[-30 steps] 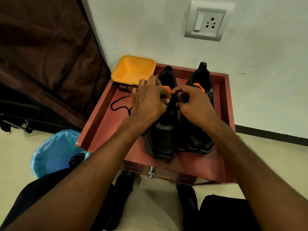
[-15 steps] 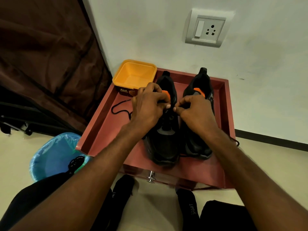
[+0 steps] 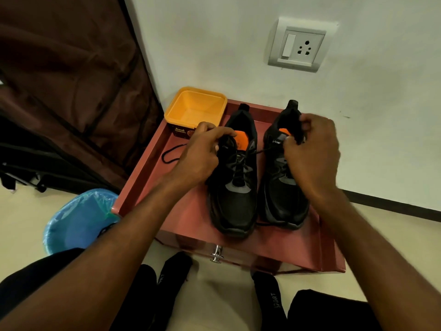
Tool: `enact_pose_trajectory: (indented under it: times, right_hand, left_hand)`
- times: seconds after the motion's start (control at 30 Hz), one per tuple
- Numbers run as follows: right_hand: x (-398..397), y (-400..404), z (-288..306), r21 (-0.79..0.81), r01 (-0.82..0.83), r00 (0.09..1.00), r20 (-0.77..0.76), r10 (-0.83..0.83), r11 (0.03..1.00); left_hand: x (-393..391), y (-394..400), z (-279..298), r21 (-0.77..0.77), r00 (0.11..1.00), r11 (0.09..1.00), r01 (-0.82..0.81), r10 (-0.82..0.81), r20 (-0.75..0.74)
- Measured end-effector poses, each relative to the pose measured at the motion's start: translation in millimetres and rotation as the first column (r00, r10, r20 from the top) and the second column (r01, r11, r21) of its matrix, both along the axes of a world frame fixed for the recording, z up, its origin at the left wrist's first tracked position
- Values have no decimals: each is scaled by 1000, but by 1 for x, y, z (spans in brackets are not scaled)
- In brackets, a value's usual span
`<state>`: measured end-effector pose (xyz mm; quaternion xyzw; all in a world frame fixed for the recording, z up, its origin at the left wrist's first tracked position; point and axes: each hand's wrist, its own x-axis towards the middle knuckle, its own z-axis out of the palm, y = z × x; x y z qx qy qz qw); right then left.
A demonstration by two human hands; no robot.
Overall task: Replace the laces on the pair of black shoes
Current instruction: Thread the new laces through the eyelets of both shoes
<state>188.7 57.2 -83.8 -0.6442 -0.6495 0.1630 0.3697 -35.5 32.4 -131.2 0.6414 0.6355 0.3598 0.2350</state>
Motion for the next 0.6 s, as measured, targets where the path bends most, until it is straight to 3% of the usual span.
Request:
enact_pose_trajectory:
  times: [0.07,0.17,0.27,0.37,0.43,0.5,0.6]
  right_hand:
    - [-16,-10,-9,-41,-181,974,132,185,983]
    - [-27,-14,-23,-174,-294,938,137,319,940]
    - [-17,-5,-14,-60,-184,977,101,189,981]
    - [8,10,4,92,137,990,-37,-134,986]
    - [14,11,4,150,159,986,21,-164,976]
    - [5,5,-2,153,-31,992,129,11,988]
    - [-17,-6,-13,-80,-297,917,252,308,951]
  left_hand:
    - [-2,1,-3,-5,999,999,-34,34,-26]
    - [-2,1,-4,-14,999,1000,-4,4,-37]
    - [-3,-1,-3,1,1000,1000,7,-7,-22]
    - [-3,-2,-1,-1,1000,1000,13,-12,12]
    - [-4,-3,1,-23,999,1000,21,-20,45]
    - [-4,-3,2,-38,996,999,35,-32,86]
    - [-2,-3,4,-37,995,998,54,-50,91]
